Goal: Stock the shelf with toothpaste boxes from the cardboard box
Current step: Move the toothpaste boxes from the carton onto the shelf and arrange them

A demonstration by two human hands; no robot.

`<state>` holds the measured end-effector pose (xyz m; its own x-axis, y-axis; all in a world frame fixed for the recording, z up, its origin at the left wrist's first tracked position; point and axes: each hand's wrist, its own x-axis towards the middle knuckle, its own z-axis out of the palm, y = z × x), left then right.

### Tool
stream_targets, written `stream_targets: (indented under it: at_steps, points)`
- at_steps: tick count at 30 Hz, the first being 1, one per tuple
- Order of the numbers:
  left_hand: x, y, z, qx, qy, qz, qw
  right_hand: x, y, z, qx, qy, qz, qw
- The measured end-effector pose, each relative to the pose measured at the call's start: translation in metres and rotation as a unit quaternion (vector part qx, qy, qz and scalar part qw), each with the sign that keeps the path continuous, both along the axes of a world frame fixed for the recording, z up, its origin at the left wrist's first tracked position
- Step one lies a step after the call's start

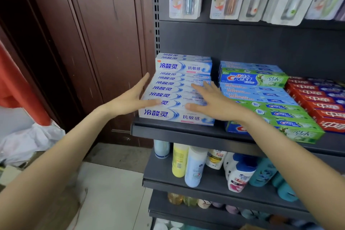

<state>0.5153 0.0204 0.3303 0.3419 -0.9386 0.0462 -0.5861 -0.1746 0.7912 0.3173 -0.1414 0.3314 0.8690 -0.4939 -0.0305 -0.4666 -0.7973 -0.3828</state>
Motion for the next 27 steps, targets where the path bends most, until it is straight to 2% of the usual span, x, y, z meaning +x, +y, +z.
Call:
stream_targets:
  at_steps: [2,4,9,11,15,18,23,27]
  points:
    - [0.018,-0.013,0.005,-0.048,0.038,0.059,0.996,0.01,-0.019,0.008,0.015,-0.075,-0.025,0.997]
    - [0.038,-0.037,0.007,-0.079,0.031,0.1,0.991,0.024,-0.04,0.014,0.001,-0.112,-0.063,0.992]
    - [0.067,-0.109,0.01,-0.039,0.027,0.135,0.99,0.061,-0.072,0.021,0.013,-0.088,-0.127,0.988]
    - [0.072,-0.132,0.01,-0.026,0.059,0.142,0.988,0.072,-0.079,0.022,0.017,-0.084,-0.142,0.986]
    - [0.076,-0.153,0.006,-0.056,0.119,0.151,0.98,0.083,-0.089,0.019,0.008,-0.072,-0.162,0.984]
    - [0.082,-0.151,-0.001,-0.048,0.081,0.144,0.985,0.085,-0.093,0.018,0.005,-0.058,-0.162,0.985]
    - [0.083,-0.148,-0.006,-0.032,-0.104,0.142,0.984,0.086,-0.094,0.02,0.006,-0.054,-0.162,0.985]
    - [0.085,-0.149,-0.006,-0.025,-0.145,0.133,0.98,0.086,-0.094,0.019,-0.007,-0.047,-0.165,0.985]
